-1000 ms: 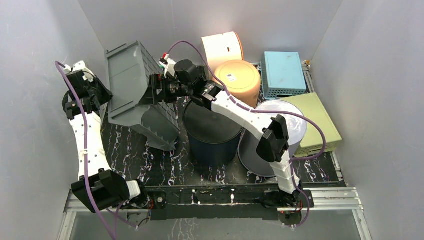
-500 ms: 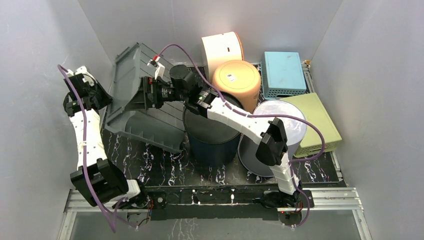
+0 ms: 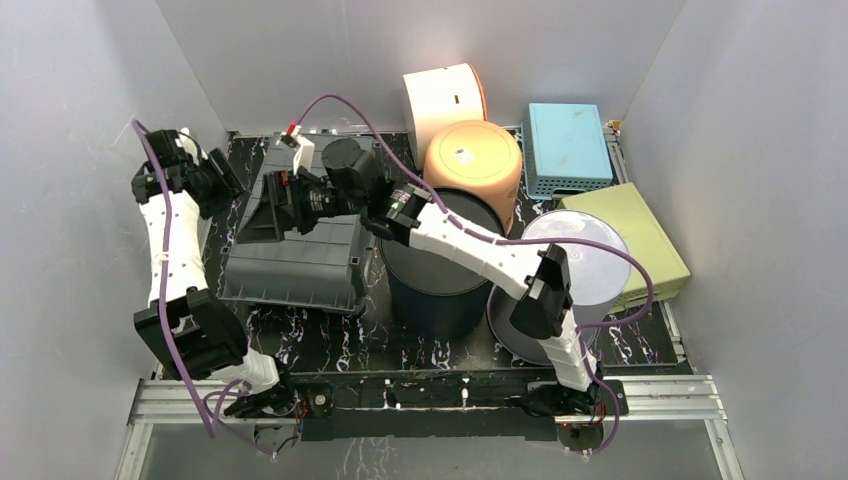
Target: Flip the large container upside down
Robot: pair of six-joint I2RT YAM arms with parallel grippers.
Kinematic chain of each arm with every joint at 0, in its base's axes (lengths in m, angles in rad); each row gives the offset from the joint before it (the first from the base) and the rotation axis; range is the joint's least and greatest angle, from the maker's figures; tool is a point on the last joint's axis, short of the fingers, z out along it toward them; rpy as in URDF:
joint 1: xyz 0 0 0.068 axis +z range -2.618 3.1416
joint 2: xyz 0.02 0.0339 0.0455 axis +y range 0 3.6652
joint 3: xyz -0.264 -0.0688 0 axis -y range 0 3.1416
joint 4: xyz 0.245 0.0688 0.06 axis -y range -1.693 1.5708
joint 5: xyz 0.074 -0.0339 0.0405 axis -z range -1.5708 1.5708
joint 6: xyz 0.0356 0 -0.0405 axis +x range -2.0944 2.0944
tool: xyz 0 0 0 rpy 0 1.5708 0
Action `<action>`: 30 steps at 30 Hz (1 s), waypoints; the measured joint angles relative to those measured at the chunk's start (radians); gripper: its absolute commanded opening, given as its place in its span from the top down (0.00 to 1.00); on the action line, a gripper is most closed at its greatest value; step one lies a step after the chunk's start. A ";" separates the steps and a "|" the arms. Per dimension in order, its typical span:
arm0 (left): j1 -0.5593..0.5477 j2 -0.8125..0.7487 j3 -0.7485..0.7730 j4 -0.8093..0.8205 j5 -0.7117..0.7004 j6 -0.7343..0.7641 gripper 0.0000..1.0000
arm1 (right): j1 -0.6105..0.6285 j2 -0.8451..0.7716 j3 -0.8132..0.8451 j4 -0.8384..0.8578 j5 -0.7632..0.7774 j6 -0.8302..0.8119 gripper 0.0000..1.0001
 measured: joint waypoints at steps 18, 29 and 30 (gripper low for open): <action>-0.391 0.043 0.323 -0.130 -0.007 0.015 0.02 | -0.184 -0.533 -0.094 -0.676 0.771 -0.408 0.02; -0.481 0.094 0.284 -0.173 -0.022 0.003 0.01 | -0.721 -0.664 -0.277 -0.798 0.852 -0.535 0.02; -0.480 0.085 0.285 -0.180 -0.023 0.003 0.02 | -0.751 -0.656 -0.276 -0.803 0.844 -0.539 0.02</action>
